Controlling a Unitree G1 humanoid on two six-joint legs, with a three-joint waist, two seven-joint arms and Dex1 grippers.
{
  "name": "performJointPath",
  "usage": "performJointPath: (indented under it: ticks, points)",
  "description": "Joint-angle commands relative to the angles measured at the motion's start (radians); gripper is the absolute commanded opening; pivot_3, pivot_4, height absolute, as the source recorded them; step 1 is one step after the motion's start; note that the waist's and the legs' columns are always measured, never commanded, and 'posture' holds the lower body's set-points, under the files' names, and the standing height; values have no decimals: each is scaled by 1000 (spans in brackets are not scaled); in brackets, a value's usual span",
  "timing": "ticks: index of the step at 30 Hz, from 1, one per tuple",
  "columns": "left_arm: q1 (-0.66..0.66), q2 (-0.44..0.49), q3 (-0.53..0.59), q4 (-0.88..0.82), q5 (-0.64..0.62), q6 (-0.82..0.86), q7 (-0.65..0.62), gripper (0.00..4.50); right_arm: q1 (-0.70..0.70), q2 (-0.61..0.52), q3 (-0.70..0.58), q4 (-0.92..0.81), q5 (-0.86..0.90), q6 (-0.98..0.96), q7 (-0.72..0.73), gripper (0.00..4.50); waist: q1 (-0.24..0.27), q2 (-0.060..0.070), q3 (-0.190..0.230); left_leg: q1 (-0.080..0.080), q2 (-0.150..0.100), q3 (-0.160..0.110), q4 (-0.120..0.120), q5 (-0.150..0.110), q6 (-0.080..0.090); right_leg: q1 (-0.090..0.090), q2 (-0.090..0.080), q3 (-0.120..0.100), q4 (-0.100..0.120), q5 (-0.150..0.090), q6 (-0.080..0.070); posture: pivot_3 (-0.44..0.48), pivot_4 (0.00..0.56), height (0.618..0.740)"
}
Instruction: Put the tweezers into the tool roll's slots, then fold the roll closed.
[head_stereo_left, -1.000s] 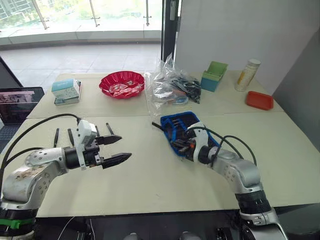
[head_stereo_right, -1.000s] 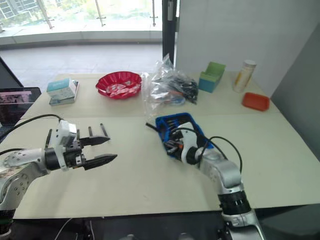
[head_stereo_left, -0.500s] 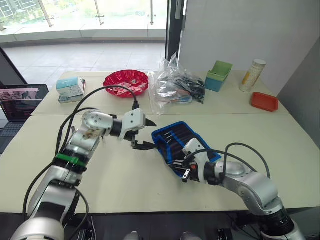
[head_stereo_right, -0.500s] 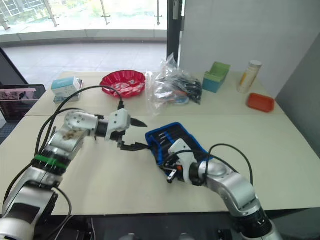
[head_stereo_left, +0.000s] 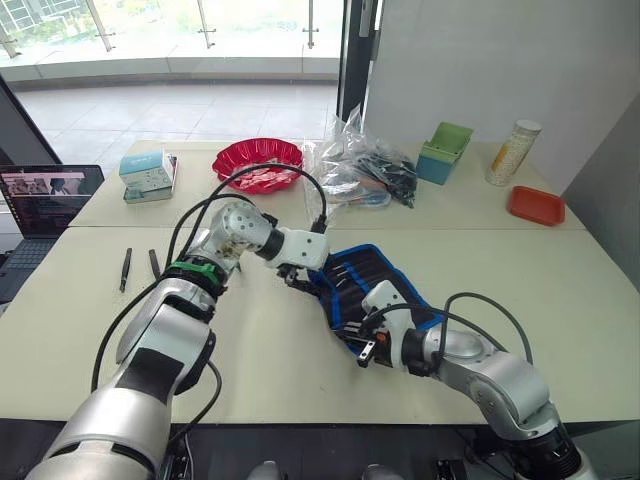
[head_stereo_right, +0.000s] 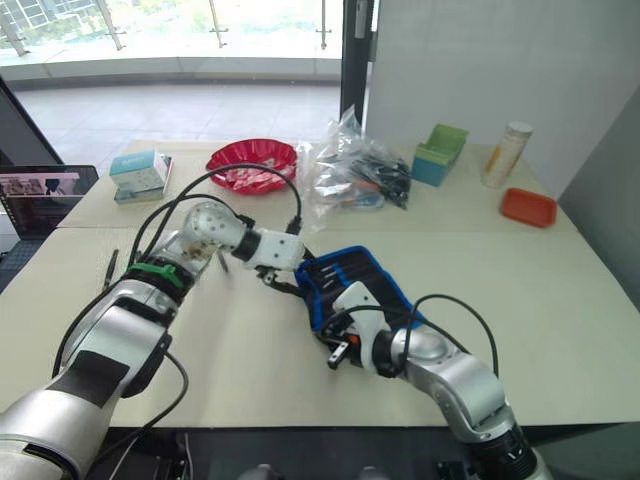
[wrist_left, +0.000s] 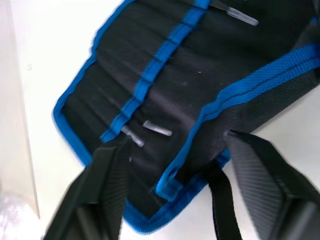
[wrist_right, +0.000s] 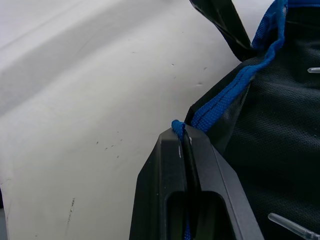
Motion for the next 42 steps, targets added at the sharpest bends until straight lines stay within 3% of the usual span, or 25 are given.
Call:
performJointPath:
  ticks: [1,6,13,20,25,28,32,34,38,40,42]
  points:
    - [-36,-4,12,30,21,-37,5,1691,2,3,-8,-39,-1,-8,-7,0,-2,0,0,0,0,0,0,0,0,0,0,0,0,0,0,0,150,740]
    - [-38,40,35,48,28,-104,-15,92,18,1,-29,-21,-14,-15,-28,0,0,0,0,0,0,-2,2,0,0,0,0,0,2,0,0,0,150,740]
    - [46,137,-3,22,131,-358,114,20,34,-96,72,-20,-75,-62,47,0,0,0,0,0,0,-6,2,0,0,0,0,-1,3,0,0,0,150,740]
    - [158,170,-40,-25,196,-436,185,20,27,-49,91,27,-61,-49,55,0,-1,0,0,0,0,-10,3,0,0,0,0,-1,4,0,0,0,150,740]
    - [205,173,-71,-39,263,-453,286,0,60,-57,17,-46,79,28,127,1584,2,0,0,3,-1,-12,3,0,0,4,0,-2,5,0,0,0,150,740]
    - [207,175,-77,-42,272,-478,324,0,64,-12,-102,-69,231,88,133,2562,2,0,0,4,-1,-12,3,-2,3,4,0,-2,4,0,0,0,150,740]
    - [190,177,-73,-49,283,-518,381,0,-5,41,-234,26,274,88,63,2562,2,0,0,5,-1,-13,3,-2,5,5,0,-2,4,0,0,0,150,740]
    - [185,179,-76,-41,288,-521,389,0,-25,49,-239,66,245,69,40,1976,5,0,0,5,-2,-13,3,-2,5,5,0,-2,5,0,0,0,150,740]
    - [185,192,-64,-32,262,-532,387,0,-26,42,-81,175,59,-46,11,689,1,0,0,6,-2,-12,3,-2,5,4,0,-3,6,0,0,0,150,740]
    - [193,193,-49,-25,227,-524,368,0,-26,90,-43,204,33,-75,-7,15,-3,0,0,5,-2,-12,2,-1,4,3,0,-3,6,0,0,0,150,740]
    - [199,188,-38,-19,194,-504,342,0,-23,104,-10,212,9,-96,5,15,-10,0,0,5,-1,-12,2,1,0,2,0,-3,6,0,0,0,150,740]
